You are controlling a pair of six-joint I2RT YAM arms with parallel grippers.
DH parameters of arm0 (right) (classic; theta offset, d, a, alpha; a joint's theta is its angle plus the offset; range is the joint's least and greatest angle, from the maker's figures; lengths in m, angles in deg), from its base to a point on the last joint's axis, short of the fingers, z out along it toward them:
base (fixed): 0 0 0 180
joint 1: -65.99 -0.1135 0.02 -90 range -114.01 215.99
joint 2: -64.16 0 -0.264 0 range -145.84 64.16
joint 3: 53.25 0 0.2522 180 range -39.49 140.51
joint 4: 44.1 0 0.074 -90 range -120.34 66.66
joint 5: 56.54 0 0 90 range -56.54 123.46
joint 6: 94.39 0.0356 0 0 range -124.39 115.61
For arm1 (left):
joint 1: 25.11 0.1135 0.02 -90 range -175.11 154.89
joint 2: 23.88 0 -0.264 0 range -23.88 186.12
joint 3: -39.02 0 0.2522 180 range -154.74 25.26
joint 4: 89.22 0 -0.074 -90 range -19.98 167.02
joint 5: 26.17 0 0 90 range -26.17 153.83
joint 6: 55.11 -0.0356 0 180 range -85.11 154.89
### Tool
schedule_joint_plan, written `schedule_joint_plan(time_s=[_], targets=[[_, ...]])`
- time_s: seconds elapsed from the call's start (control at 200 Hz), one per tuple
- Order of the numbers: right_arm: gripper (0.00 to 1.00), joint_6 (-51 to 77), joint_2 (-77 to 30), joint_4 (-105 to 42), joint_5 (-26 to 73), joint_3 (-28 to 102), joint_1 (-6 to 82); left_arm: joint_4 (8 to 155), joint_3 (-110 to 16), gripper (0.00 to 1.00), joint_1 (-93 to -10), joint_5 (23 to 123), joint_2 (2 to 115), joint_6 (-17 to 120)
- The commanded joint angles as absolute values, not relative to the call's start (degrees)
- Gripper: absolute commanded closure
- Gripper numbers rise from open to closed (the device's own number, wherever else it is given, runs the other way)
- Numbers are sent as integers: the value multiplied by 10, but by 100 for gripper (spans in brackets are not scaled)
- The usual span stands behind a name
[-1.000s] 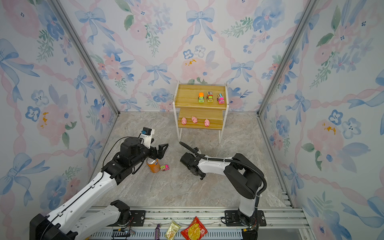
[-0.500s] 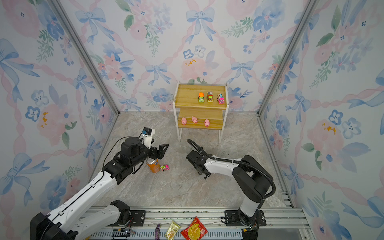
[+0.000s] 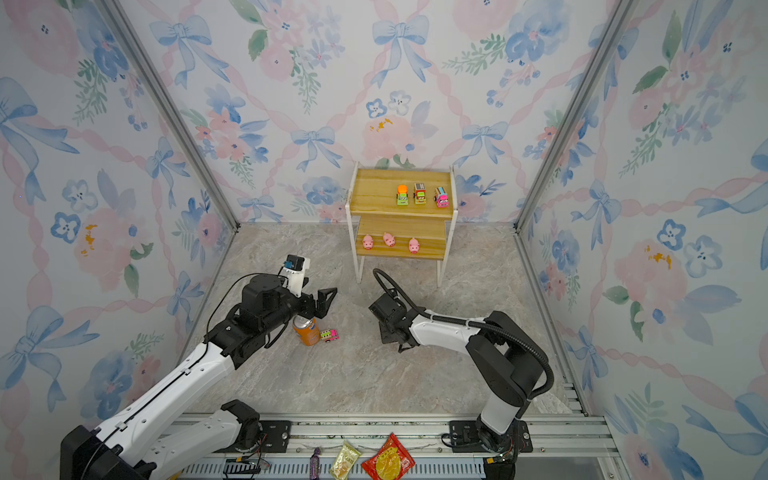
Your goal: Place and organize the plastic toys onto the shelf
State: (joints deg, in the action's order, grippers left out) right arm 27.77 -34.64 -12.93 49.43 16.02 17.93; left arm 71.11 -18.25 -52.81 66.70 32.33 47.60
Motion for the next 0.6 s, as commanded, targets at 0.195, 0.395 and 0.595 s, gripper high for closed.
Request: schedule_joint_plan(time_s=[0.195, 0.395, 0.595], targets=[[68, 246, -406, -172, 503, 212, 179, 708, -191, 2, -527, 669, 319, 482], [66, 234, -424, -178, 505, 222, 180, 708, -192, 2, -527, 667, 322, 482], [60, 218, -430, -191, 510, 227, 180, 709, -192, 2, -527, 667, 322, 482]])
